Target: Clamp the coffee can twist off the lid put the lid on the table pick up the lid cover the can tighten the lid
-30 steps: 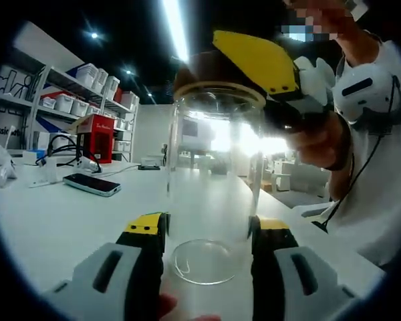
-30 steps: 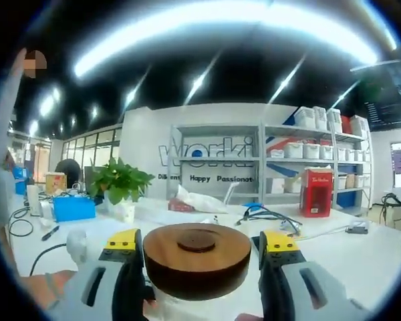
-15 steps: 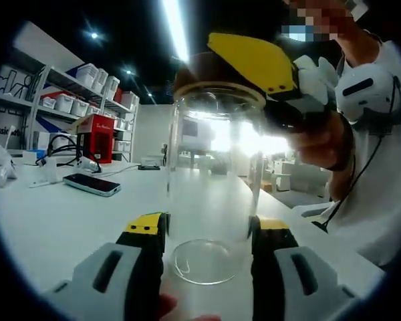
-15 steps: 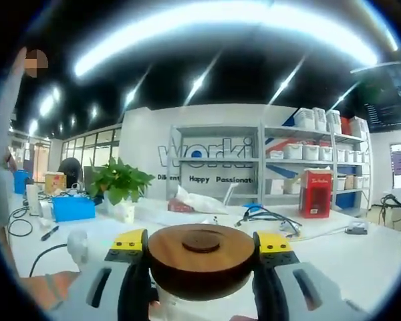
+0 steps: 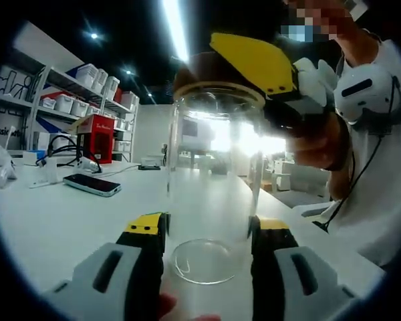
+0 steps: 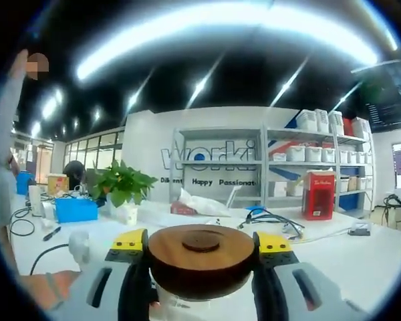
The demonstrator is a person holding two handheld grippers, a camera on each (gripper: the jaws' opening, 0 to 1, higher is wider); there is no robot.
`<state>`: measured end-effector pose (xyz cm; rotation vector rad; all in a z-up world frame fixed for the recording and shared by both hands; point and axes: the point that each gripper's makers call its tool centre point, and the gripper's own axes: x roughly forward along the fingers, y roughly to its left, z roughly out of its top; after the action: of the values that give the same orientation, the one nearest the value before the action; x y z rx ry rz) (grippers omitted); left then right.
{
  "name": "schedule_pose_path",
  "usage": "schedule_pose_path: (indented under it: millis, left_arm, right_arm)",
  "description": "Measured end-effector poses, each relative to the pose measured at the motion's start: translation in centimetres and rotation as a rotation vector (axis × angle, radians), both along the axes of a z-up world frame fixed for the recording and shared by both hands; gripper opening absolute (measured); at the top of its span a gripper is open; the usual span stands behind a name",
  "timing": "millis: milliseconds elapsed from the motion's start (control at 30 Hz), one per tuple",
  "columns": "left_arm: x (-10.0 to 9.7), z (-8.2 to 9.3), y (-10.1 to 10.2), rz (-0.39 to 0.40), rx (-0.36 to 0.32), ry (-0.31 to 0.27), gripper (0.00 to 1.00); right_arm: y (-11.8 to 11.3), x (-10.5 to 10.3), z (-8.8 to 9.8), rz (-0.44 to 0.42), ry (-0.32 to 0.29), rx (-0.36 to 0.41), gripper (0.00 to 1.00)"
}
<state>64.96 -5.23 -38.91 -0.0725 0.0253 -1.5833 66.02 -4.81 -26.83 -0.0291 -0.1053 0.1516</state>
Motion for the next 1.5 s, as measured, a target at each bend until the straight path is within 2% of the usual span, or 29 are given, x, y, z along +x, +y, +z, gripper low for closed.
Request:
schedule_pose_path:
  millis: [900,1167,1500]
  left_arm:
    - [0.18,-0.01,0.12,0.014,0.007,-0.004,0.38]
    - [0.14,0.02,0.07,0.014,0.009,-0.005,0.37]
    - [0.01,0.04,-0.07,0.013,0.008,-0.005,0.37]
  right_arm:
    - [0.09,0.26,-0.23,0.136,0.020,-0.018,0.55]
    - [0.25,0.42,-0.17,0.217,0.029,-0.029,0.54]
    - [0.72,0.48,-0.22,0.364,0.041,-0.042,0.54]
